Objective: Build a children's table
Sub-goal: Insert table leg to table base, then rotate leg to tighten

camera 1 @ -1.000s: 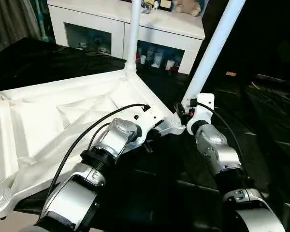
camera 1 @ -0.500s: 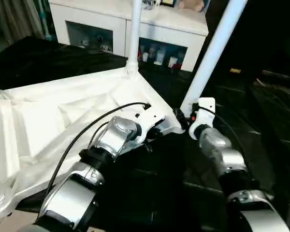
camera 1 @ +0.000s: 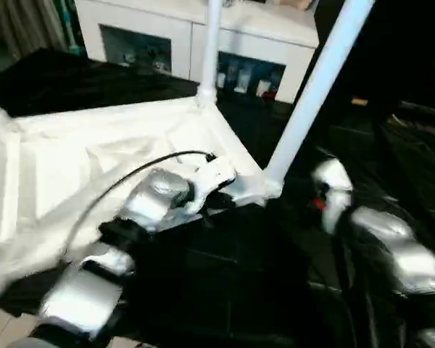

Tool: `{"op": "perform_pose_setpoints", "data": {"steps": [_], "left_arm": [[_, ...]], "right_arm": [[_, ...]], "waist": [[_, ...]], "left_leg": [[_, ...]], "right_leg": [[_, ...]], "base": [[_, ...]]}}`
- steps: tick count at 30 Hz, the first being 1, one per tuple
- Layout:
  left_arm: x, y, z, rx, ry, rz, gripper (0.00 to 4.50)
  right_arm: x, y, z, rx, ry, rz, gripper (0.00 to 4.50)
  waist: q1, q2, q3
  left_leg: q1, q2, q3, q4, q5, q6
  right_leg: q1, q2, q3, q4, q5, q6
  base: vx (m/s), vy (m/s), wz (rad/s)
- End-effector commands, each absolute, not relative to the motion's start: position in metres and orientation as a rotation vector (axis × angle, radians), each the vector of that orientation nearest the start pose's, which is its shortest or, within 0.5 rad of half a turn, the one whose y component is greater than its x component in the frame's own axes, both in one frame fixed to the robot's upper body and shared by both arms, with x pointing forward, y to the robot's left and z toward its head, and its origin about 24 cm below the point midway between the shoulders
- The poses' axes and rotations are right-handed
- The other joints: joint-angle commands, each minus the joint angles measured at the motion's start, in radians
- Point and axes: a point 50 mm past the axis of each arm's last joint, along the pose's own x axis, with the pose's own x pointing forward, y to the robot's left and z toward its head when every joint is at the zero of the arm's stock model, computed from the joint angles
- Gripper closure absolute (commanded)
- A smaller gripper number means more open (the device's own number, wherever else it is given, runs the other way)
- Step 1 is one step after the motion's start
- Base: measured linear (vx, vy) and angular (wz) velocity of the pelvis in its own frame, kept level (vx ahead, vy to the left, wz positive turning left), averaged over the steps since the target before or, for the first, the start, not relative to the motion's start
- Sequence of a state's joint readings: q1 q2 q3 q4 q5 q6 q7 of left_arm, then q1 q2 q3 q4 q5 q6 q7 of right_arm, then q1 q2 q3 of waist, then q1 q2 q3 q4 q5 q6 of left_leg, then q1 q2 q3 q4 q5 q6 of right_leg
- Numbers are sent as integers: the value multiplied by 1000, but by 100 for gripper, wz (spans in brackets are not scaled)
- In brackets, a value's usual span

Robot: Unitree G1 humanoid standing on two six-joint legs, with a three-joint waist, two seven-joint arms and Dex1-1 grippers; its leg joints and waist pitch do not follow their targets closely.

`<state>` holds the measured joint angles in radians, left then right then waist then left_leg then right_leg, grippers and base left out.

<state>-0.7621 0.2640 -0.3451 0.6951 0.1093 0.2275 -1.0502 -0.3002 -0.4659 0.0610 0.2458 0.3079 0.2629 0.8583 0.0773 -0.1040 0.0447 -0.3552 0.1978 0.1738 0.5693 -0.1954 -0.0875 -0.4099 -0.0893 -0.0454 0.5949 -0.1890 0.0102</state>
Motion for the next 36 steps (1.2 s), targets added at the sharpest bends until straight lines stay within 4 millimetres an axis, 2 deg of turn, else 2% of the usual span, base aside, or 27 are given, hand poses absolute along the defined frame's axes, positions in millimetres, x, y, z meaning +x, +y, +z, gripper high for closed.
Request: {"op": "perform_pose_setpoints", "data": {"steps": [1,3,6,12,13,16,17,23,28,36], "left_arm": [[328,83,65,482,435,-1416,450],[324,84,67,461,435,-1462,450],[321,85,68,463,443,-1504,450],[316,90,72,468,424,-1565,450],[316,91,72,470,422,-1568,450],[315,92,73,469,422,-1571,450],[315,92,73,467,422,-1571,450],[315,92,73,460,425,-1570,450],[315,93,72,460,433,-1571,450],[316,95,67,429,471,-1521,450]], "right_arm": [[286,-187,65,-113,251,929,87],[285,-187,62,-146,271,934,87],[286,-186,60,-161,279,931,87],[278,-182,58,-145,274,1001,87],[277,-181,56,-149,279,1014,103],[276,-181,54,-158,285,1020,113],[276,-181,53,-160,287,1020,131],[280,-179,51,-154,284,1012,184],[279,-178,49,-157,290,1021,203],[277,-178,36,-121,314,980,207]], "waist": [[8,-1,-50],[10,0,-51],[17,2,-51],[23,2,-51],[24,3,-52],[24,2,-51],[24,2,-52],[24,1,-54],[24,0,-53],[19,2,-52]], "left_leg": [[0,32,3,-58,-99,108],[3,33,4,-56,-105,101],[10,33,7,-55,-84,95],[6,32,6,-55,-103,88],[7,32,5,-55,-106,86],[6,32,5,-55,-112,79],[6,32,4,-55,-117,73],[5,30,5,-51,-98,79],[4,30,4,-51,-114,74],[3,30,2,-52,-151,54]], "right_leg": [[57,-49,33,-52,-43,-246],[55,-50,35,-51,-55,-249],[53,-46,36,-42,-5,-272],[58,-49,36,-42,-24,-261],[58,-49,35,-42,-28,-258],[58,-49,35,-43,-49,-251],[57,-50,35,-43,-59,-248],[58,-47,35,-38,-30,-254],[58,-48,35,-40,-63,-246],[56,-48,35,-42,-110,-238]], "base": [[0,0,0],[0,0,0],[0,0,0],[0,0,0],[0,0,0],[0,0,0],[0,0,0],[0,0,0],[0,0,0],[0,0,0]]}}
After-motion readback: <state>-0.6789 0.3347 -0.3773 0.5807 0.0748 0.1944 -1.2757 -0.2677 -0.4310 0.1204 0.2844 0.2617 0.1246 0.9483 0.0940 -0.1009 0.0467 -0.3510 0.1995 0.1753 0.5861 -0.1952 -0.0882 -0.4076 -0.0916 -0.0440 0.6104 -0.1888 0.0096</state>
